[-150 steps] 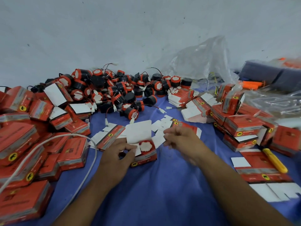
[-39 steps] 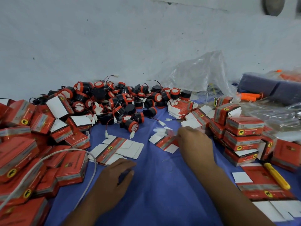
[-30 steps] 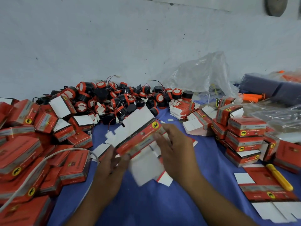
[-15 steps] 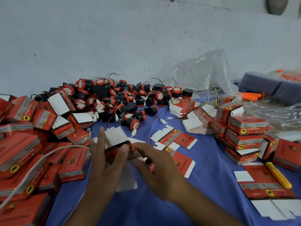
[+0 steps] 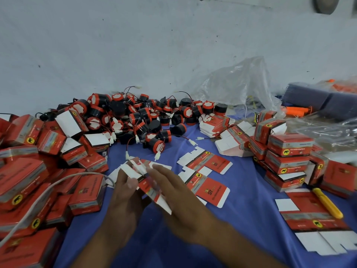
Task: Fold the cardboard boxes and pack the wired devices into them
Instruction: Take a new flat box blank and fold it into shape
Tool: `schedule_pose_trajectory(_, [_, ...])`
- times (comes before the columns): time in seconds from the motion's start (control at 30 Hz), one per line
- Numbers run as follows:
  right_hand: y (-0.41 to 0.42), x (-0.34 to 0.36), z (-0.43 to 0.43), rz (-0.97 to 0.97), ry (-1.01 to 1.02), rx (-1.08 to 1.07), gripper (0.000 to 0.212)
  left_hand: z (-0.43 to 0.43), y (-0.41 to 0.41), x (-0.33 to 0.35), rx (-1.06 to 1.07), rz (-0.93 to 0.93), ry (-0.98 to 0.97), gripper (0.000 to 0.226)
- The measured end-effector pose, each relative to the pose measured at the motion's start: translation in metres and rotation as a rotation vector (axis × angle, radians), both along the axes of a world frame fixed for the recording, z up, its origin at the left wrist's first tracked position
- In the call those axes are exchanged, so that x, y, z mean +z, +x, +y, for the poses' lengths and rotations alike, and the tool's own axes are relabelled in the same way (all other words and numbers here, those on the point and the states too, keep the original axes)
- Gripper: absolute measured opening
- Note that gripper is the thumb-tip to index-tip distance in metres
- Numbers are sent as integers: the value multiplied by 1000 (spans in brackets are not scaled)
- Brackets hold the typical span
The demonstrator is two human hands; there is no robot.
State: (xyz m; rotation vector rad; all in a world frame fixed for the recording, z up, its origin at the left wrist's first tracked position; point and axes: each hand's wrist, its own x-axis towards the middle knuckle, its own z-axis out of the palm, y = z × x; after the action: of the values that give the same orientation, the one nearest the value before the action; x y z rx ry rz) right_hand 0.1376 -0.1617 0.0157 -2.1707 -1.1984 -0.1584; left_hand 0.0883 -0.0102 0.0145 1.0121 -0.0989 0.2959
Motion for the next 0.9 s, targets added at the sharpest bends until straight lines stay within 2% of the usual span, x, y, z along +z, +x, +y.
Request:
schedule_pose_trajectory(0.07, [1, 2, -1, 64, 57, -7, 83, -2, 0, 3, -2, 13, 16, 78])
schedule_pose_trajectory(0.13, [-1, 6, -2, 90, 88, 27, 72, -5, -1, 5, -25, 9, -1, 88])
schedule_pose_trajectory(0.2, [-5, 8, -3, 99, 59, 73, 70, -6, -3, 5, -31, 24, -37, 76])
schedule_pose_trajectory(0.27, [-7, 11, -6, 152, 8, 95, 73, -5, -3, 3, -26, 70, -45, 53])
schedule_pose_trajectory(0.33, [-5, 15, -11, 288, -47, 137, 88, -2, -3, 0, -13, 114, -45, 37])
schedule_pose_trajectory(0.43, [2, 23, -20, 517, -73, 211, 104, 0, -5, 3, -7, 114, -14, 43])
schedule_pose_trajectory(0.5, [6, 26, -23, 671, 32, 238, 97, 1, -5, 5, -28, 86, -9, 62])
schedule_pose_trajectory(0.57, [8, 28, -24, 771, 117, 189, 95, 3, -3, 4, -59, 62, -13, 72])
schedule_pose_trajectory(0.7, [16, 21, -22, 765, 127, 113, 105, 1, -2, 2, -83, 50, -5, 71])
schedule_pose_trajectory(0.9, [12, 23, -20, 861, 233, 133, 86, 2, 4, 0, 9, 107, 62, 54])
